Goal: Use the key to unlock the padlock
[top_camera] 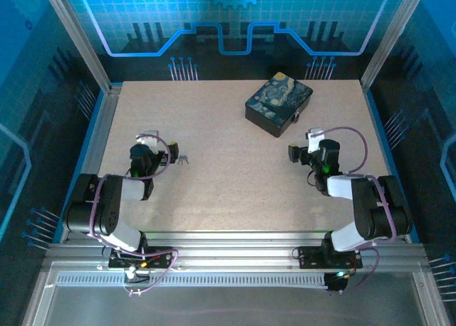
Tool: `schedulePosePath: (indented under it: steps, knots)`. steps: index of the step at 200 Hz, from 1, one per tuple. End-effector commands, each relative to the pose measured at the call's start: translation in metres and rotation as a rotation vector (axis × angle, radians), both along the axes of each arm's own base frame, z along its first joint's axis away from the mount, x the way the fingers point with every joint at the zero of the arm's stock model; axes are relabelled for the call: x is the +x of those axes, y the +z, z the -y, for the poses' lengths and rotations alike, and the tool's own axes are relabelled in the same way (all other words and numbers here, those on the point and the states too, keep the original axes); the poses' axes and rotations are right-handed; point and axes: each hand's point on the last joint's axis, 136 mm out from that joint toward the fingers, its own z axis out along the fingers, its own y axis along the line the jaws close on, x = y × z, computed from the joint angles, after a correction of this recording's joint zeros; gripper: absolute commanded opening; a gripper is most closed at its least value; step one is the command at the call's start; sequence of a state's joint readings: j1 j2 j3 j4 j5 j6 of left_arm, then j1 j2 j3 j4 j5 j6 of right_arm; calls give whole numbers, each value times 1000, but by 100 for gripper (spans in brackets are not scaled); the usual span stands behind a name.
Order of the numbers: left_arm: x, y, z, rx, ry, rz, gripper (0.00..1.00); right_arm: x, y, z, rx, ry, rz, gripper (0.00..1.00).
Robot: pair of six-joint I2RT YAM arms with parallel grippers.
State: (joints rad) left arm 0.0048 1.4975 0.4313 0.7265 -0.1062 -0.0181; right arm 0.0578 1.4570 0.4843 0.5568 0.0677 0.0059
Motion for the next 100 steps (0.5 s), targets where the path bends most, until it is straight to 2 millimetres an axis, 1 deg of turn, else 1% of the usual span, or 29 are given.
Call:
schedulePosePath:
  steps: [1,14,25,28,31,40,52,65,82,100]
  knots:
    - [13,47,-22,-1,132,-22,99,6,39,-2,49,-16,-46,99]
    - [17,62,-27,-27,178,-32,99,8,44,-10,109,-1,-124,96]
    - [20,68,-30,-71,221,-55,99,18,53,-14,161,-9,-177,92]
    - [20,68,-32,-82,239,-67,99,20,52,-14,174,-20,-199,92]
    - [20,68,-34,-90,258,-79,99,26,58,-14,188,-33,-201,91]
    - [19,67,-39,-117,309,-119,99,38,62,-15,228,-51,-236,88]
    - [18,66,-39,-145,339,-164,99,55,65,-20,287,-52,-265,85]
    - [12,64,-40,-191,394,-194,99,72,62,-23,333,-65,-304,82]
    - [4,64,-32,-215,422,-212,99,93,57,-28,385,-83,-345,77]
    - [-1,65,-14,-185,394,-225,99,112,55,-38,445,-70,-368,74]
